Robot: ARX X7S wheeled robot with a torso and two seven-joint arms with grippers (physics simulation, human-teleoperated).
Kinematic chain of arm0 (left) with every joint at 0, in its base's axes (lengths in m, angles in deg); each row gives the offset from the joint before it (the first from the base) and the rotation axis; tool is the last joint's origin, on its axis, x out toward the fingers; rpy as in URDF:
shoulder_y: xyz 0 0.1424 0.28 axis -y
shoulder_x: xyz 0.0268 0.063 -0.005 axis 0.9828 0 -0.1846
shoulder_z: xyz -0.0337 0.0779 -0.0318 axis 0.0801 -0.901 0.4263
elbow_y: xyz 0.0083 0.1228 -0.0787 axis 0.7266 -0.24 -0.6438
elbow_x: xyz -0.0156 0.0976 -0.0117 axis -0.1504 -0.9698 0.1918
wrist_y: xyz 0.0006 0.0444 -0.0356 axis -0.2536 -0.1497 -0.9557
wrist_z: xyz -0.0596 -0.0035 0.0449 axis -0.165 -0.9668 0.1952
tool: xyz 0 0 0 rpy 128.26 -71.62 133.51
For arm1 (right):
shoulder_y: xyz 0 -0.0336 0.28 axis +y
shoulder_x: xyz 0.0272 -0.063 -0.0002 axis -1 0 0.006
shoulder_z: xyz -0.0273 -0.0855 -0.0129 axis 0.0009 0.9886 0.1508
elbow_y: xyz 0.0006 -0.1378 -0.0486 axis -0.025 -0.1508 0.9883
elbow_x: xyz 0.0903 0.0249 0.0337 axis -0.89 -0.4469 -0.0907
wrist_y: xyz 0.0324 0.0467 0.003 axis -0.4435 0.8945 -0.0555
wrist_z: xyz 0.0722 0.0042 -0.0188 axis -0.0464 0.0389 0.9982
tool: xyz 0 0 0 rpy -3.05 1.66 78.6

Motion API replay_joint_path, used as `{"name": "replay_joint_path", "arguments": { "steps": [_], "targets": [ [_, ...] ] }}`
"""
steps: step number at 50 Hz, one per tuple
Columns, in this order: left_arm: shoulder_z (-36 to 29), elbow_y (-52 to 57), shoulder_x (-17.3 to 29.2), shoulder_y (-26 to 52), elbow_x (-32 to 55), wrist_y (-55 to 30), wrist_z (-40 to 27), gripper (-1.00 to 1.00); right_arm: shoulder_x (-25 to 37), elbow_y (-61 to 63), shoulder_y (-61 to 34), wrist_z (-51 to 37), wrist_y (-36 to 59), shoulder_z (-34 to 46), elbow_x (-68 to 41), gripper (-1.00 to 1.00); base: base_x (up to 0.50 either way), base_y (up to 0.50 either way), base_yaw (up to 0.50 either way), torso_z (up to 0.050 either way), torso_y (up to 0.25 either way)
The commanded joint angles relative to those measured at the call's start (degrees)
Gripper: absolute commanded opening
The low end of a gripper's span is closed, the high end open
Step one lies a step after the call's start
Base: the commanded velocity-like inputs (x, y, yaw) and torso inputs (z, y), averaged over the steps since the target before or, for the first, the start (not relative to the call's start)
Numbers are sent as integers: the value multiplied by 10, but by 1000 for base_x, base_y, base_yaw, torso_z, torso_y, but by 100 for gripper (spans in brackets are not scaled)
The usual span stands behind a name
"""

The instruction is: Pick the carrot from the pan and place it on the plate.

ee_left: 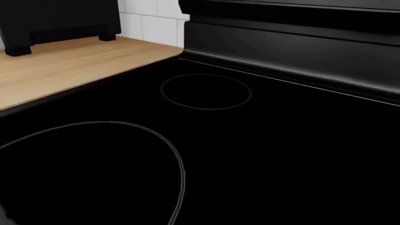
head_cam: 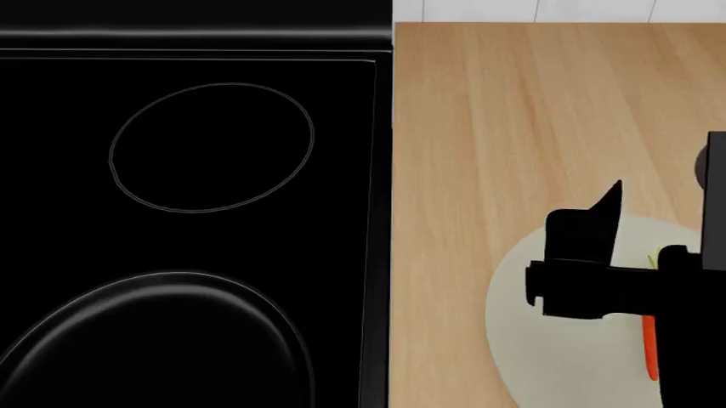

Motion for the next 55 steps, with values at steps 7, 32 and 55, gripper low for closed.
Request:
{"name": "replay_joint_path", "arguments": {
  "steps": [7, 32, 55],
  "targets": [
    [7, 11, -8, -1, -3, -13, 3, 100, -26, 143, -60, -91, 4, -18, -41, 100, 0, 0, 0, 0, 0],
    [-3, 13, -7, -4, 6, -17, -10, 100, -163, 225, -64, -132, 164, -105, 19, 100, 0, 0, 0, 0, 0],
    [-8, -8, -2, -3, 19, -1, -16, 100, -359, 225, -198, -132, 486, -411, -163, 100, 0, 0, 0, 0, 0]
  ]
}}
